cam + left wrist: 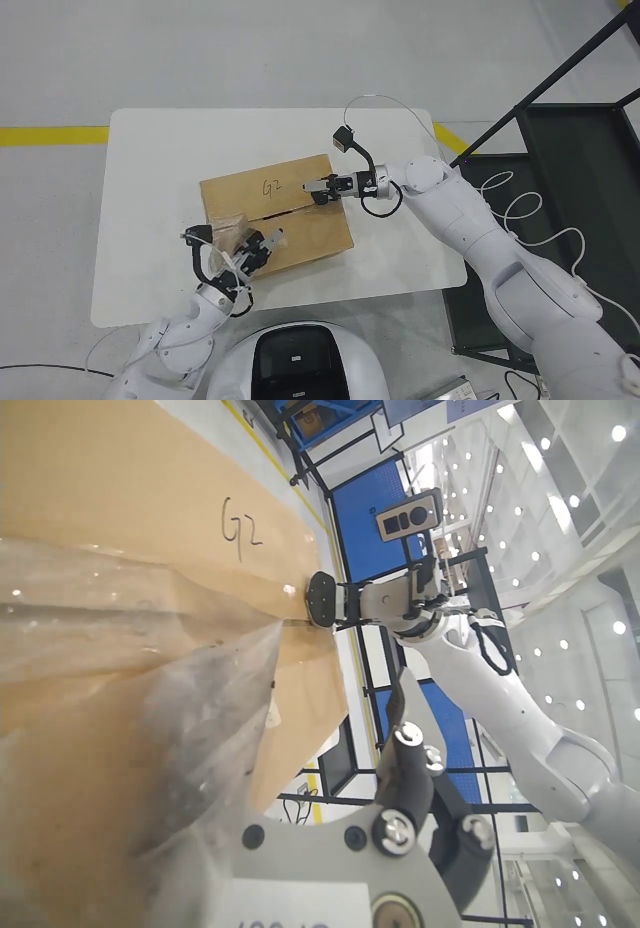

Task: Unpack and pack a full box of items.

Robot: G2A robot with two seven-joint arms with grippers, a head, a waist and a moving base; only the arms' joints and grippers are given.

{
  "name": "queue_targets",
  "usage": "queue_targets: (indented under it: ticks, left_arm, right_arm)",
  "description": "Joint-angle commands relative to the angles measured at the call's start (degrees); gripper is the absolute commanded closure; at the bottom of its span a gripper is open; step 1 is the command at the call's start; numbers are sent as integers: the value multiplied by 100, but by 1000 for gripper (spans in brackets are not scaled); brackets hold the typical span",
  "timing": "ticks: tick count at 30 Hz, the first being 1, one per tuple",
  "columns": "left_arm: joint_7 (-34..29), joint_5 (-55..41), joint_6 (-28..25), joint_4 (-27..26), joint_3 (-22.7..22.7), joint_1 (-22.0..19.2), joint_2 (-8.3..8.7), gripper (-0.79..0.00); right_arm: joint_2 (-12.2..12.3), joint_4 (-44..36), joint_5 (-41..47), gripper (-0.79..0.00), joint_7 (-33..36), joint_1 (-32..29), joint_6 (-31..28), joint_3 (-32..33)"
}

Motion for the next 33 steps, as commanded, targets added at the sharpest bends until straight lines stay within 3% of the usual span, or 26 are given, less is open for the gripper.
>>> queue_targets:
  ticks: [1, 12, 21, 33]
  left_arm:
    - [47, -39, -142, 19, -10, 27, 0, -785]
    - [198, -625, -1330, -38, -282, 424, 40, -785]
    - [-341, -553, -1247, -323, -769, 1053, 152, -785]
    - [-744, -803, -1687, -356, -1078, 1483, 235, -785]
  right_arm:
    - [0, 0, 0, -785, 0, 0, 0, 0]
    - [0, 0, 0, -785, 0, 0, 0, 0]
    - [0, 0, 0, -785, 0, 0, 0, 0]
    - [0, 0, 0, -785, 0, 0, 0, 0]
